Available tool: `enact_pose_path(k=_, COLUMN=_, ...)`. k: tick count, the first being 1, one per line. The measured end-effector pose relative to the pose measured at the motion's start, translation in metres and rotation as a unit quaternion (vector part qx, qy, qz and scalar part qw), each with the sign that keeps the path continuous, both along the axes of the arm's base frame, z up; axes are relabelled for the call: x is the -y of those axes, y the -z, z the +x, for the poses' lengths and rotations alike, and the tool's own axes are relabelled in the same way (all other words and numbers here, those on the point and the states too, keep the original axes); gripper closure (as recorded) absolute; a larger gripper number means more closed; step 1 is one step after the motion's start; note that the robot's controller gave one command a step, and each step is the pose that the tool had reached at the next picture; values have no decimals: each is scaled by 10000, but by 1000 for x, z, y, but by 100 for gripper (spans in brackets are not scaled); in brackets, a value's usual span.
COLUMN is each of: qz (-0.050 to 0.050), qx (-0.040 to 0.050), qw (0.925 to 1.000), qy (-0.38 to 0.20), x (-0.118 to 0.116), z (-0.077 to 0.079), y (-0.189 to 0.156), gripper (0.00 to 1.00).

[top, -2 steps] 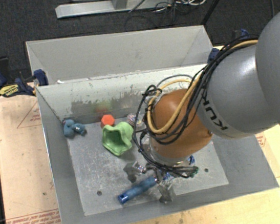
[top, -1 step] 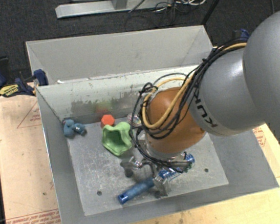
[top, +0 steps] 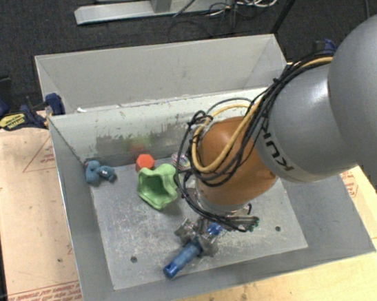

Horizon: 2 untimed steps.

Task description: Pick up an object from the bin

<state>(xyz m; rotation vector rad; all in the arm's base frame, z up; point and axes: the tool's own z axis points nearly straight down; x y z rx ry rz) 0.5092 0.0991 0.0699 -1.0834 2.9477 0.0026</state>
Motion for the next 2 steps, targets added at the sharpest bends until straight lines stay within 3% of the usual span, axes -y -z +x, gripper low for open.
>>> enact_pose_path(k=1, qz=4, qx=46, qw=9998, qy=-178, x=2, z=4, y=-123, gripper=100)
enact_pose_path(k=2, qz=-4, qx=30, qw=9670, qy=-2548, x=13, z=33, y=-188, gripper=100)
